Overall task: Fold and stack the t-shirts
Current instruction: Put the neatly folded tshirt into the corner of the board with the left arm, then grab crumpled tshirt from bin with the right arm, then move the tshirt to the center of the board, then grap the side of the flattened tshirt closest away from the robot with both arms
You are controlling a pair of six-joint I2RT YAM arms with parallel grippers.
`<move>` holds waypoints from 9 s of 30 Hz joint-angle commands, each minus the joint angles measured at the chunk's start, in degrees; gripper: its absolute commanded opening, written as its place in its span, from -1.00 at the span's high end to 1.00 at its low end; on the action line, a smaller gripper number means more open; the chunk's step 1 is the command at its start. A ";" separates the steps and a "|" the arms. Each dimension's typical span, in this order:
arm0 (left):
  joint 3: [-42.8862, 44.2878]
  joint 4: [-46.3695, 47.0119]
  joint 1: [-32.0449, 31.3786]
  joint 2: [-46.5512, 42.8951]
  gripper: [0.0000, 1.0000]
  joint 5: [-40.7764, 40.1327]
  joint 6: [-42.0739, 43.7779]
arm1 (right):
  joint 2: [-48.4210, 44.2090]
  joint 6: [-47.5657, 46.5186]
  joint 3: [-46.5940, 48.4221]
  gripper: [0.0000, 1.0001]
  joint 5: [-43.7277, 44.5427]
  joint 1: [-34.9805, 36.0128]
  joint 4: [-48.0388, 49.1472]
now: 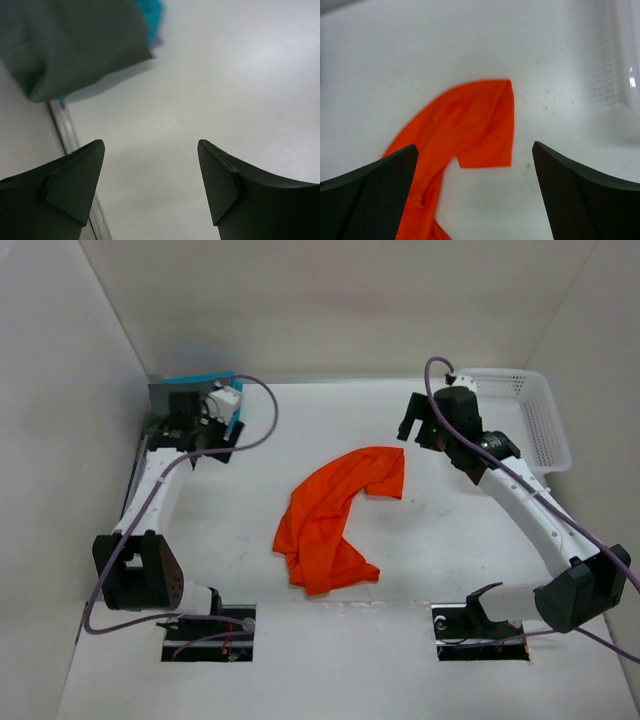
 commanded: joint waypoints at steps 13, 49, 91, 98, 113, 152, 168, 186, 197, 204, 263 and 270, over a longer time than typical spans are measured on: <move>-16.20 -19.35 -47.28 1.69 -0.35 3.11 -2.35 | 2.57 9.21 -21.56 -1.00 -3.17 1.36 10.98; 14.99 -14.33 -14.68 9.36 -0.19 3.20 0.44 | -19.55 25.02 -28.50 1.00 -8.54 19.80 1.67; -23.93 -3.70 -49.30 -5.77 -0.39 3.56 13.72 | -33.18 22.04 -7.05 1.00 -1.59 16.22 -12.30; -22.71 -4.05 -49.21 1.87 -0.17 3.20 13.20 | -33.97 23.27 -8.28 1.00 -0.98 16.48 -12.04; -11.48 -6.68 -38.34 -4.62 0.78 2.49 12.49 | -27.49 15.64 -8.74 1.00 -5.89 9.20 -11.60; -26.13 -13.37 -42.88 -8.84 -0.12 3.73 15.66 | -31.07 23.01 -24.72 1.00 -12.49 9.89 -0.18; -29.56 -5.46 -42.01 -2.78 0.23 -1.63 14.42 | -32.30 23.54 -25.69 1.00 -12.49 9.98 -0.61; -17.99 -1.78 -28.93 -7.79 1.00 -1.98 12.84 | -29.07 18.38 -22.80 1.00 -15.29 4.11 -0.79; 28.42 7.90 -15.47 3.64 1.00 -3.65 7.48 | 0.83 1.22 37.38 1.00 -23.74 -16.65 -12.73; 22.24 9.75 -11.34 -6.01 1.00 -2.34 11.16 | -15.47 2.35 19.81 1.00 -22.52 -15.78 -8.45; 32.10 7.54 -11.77 8.68 0.98 -12.36 14.60 | -4.32 -0.55 19.80 1.00 -20.50 -15.78 -4.50; -0.07 8.52 -13.53 -6.63 0.96 -10.95 18.03 | -26.65 6.47 -16.15 1.00 -13.12 -7.36 -1.84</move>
